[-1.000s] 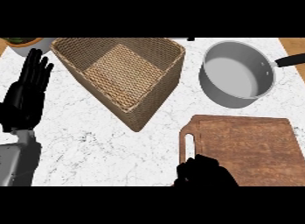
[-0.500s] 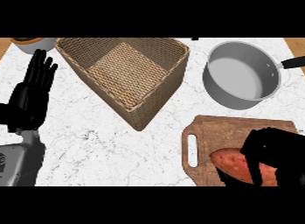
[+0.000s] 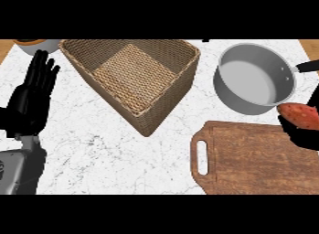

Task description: Pick the sweet potato from the cutting board and place it in the pot

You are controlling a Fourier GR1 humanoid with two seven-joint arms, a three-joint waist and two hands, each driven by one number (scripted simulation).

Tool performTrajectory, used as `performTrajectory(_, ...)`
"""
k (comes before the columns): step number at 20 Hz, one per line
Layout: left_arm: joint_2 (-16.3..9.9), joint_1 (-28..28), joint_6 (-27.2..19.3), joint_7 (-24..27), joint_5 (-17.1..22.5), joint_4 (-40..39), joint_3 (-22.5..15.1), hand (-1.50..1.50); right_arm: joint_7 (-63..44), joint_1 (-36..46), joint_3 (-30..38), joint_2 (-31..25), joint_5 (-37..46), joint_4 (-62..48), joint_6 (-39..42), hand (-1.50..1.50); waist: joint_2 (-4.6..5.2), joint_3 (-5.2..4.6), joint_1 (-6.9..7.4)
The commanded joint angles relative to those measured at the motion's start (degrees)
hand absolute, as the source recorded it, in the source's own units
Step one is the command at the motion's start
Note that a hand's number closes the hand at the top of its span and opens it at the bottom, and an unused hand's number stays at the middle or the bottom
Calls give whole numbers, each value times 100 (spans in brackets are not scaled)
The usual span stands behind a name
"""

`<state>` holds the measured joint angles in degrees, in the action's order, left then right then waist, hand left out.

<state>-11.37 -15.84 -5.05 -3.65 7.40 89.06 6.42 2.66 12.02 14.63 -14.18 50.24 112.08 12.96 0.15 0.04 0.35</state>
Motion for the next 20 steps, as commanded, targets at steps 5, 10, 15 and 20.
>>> performTrajectory(5,78,-133,21,-115,43,-61,-5,0,1009,1426,805,-860,-494,-2878,-539,150,7,-1,31)
performTrajectory(10,367,-7,-210,292,-259,-215,-191,0,2068,2094,873,-1279,-387,-4827,-1187,150,32,2,93)
performTrajectory(15,175,-27,70,216,-118,-85,-115,0,2835,2508,951,-1457,-213,-6468,-2066,150,26,3,98)
performTrajectory(20,250,-202,-62,257,-140,-331,-31,0,2849,3019,706,-1826,193,-7594,-2002,150,40,2,107)
